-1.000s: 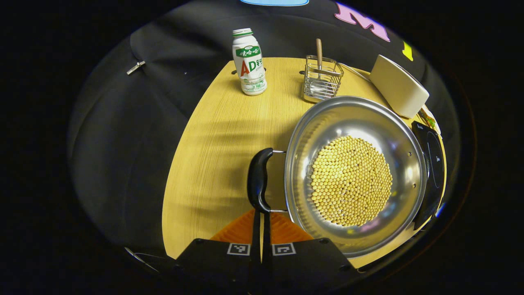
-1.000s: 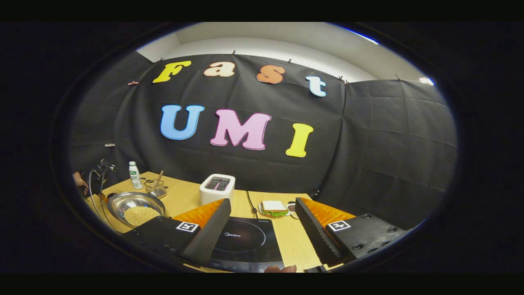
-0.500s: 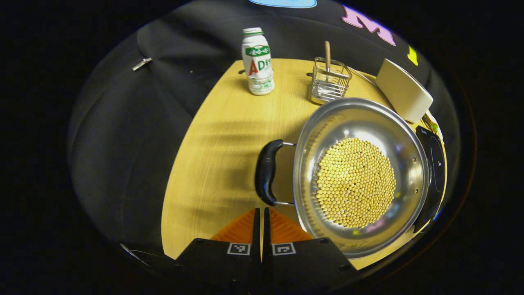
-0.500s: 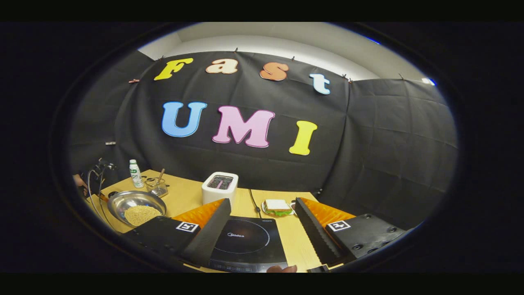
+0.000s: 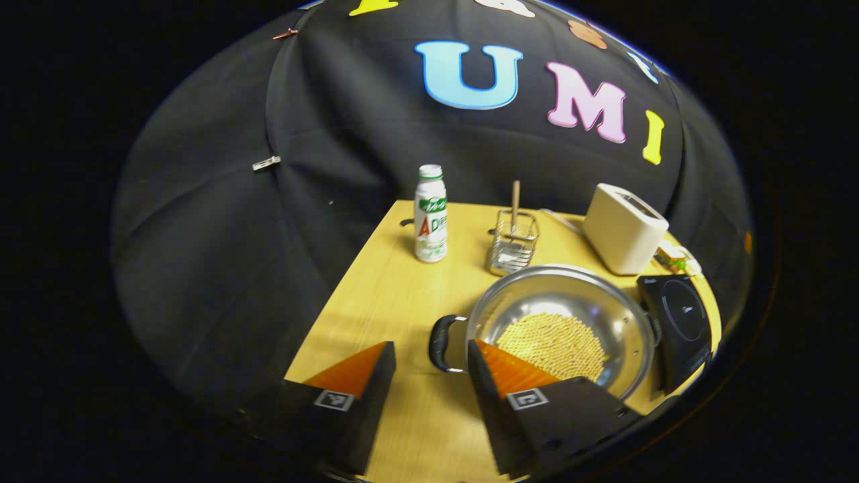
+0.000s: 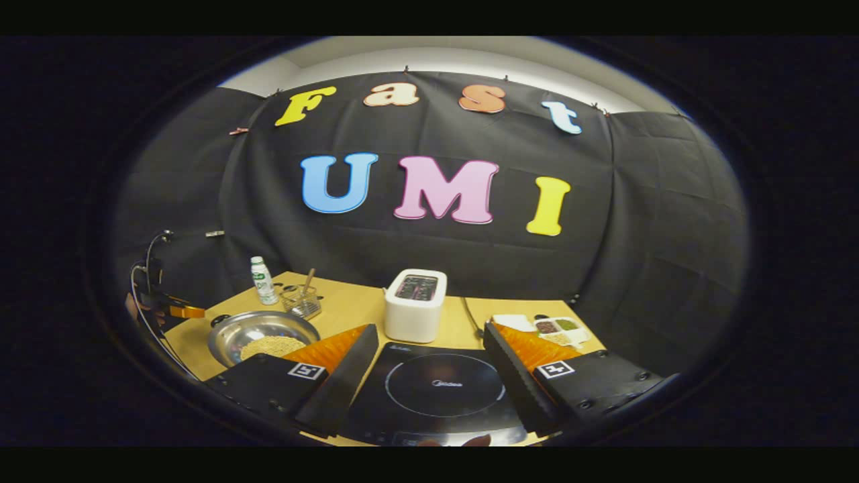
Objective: First push the handle of the pot to place it horizontally, then grasp the pot with both hands and set it on the induction cooktop.
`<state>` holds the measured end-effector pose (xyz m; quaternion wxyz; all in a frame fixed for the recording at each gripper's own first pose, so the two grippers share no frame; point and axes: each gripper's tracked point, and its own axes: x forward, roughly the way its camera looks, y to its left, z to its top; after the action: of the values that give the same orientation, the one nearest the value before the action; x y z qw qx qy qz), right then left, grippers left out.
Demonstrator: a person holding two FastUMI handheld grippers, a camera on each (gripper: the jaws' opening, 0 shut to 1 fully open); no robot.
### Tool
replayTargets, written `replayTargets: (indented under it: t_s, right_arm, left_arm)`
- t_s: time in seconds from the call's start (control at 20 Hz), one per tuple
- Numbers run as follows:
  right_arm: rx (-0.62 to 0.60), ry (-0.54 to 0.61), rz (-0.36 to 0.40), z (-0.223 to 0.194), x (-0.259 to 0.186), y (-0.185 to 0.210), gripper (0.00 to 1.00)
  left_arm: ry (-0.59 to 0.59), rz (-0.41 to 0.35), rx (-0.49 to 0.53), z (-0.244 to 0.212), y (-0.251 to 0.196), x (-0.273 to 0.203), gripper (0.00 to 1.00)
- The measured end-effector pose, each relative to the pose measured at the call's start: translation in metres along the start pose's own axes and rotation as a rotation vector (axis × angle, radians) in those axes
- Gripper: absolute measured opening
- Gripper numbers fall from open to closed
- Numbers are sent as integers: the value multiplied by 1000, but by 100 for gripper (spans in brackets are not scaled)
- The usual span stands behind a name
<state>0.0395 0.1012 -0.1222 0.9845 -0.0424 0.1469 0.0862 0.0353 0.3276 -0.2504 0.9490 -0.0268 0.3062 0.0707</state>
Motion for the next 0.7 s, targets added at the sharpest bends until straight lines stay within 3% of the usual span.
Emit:
replayTargets:
  t_s: [0.1,0.2,0.5,0.7]
  right_arm:
    - [21,27,45,-11,17,25,98]
    - [35,70,83,-29,33,49,98]
    - [62,224,173,-83,78,111,98]
    - [120,405,172,-134,97,134,96]
  left_arm:
    - [17,-36,7,-2,-9,4,89]
    - [41,-69,9,-6,-17,13,96]
    - [158,-55,-3,-30,-13,61,96]
    - [178,-71,5,-34,-13,81,92]
